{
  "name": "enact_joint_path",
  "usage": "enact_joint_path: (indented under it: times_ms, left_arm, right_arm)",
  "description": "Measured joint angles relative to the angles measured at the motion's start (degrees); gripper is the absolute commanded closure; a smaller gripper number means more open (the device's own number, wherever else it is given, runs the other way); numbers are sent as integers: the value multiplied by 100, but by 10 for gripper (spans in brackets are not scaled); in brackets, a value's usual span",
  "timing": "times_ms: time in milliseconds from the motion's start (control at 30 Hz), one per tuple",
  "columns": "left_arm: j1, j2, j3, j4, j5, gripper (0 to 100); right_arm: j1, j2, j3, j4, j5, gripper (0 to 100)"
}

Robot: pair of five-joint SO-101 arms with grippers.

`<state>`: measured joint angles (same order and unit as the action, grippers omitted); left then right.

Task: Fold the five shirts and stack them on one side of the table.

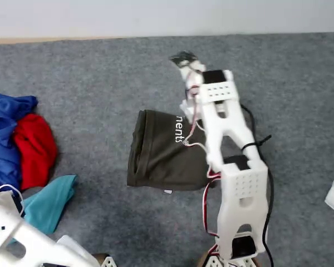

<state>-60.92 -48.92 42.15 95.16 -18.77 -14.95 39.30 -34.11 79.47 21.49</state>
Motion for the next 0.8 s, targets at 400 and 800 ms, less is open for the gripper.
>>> enact_joint_path:
  times_ms: [400,800]
  left_arm:
    - [0,0,0,0,0,943]
    - [0,0,0,0,0,942]
  right_arm:
    - [-1143,431,0,-1160,176,988]
    - [-1310,1152,-571,-1662,545,988]
